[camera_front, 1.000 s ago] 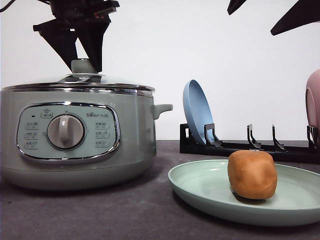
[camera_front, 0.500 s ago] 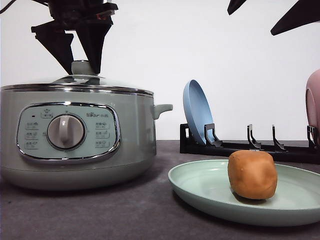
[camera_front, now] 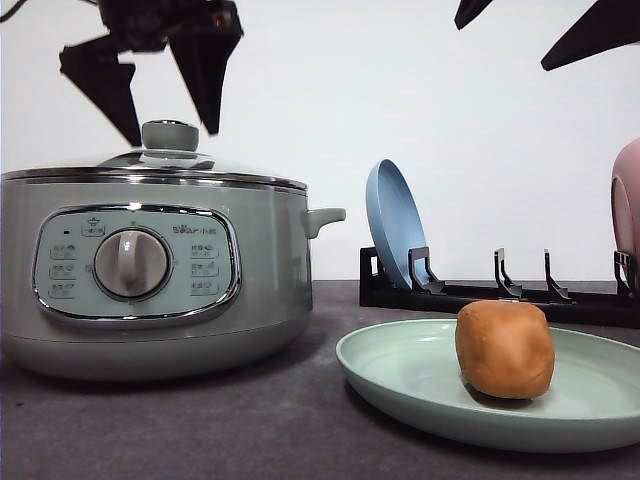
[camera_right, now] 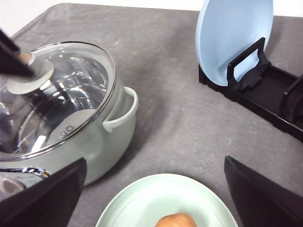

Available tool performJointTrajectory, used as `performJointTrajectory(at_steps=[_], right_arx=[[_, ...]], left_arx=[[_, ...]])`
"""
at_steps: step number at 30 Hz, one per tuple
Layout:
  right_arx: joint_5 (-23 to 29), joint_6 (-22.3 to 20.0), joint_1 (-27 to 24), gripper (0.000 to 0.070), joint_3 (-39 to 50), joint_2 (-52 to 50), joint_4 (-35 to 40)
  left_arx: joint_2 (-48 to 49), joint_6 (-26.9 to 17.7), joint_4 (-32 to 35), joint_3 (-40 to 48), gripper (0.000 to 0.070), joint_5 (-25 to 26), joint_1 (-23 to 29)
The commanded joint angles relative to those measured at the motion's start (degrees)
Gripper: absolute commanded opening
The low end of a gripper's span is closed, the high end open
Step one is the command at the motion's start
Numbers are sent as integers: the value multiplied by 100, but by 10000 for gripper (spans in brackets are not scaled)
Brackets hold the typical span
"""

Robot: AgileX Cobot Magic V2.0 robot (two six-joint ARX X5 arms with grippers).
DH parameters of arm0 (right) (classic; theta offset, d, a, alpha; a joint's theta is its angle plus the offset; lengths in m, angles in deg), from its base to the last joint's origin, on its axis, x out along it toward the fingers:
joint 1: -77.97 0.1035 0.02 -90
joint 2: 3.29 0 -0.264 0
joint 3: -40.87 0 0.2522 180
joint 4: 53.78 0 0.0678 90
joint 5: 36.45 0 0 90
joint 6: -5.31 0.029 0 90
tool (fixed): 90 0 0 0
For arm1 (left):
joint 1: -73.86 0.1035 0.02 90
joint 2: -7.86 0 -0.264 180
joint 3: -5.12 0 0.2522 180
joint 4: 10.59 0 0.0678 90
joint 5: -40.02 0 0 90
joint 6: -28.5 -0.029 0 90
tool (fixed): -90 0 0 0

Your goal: Transfer potato from steamer to green plate

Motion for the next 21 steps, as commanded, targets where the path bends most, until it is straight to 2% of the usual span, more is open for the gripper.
performJointTrajectory(at_steps=[1,6,14,18,20,21], right_arx=[[-8,-72,31,589,-92,17,27],[-201,-68,31,589,-92,18,-14],[-885,-48,31,589,-92,20,-558],[-1427,-24,31,588,-92,20,-992],[-1658,-20,31,571,-92,20,-1175],[-1756,-22,31,518,-92,20,-1270]], left_arx=[[171,38,-15,-314,646,-4,-36],[496,48,-253,-588,633,231,-128],[954,45,-634,-614,606,1156,-325],[1010,43,-881,-614,474,1363,-440],[1011,39,-978,-614,366,1370,-494],[1009,24,-1023,-614,277,1370,-519]])
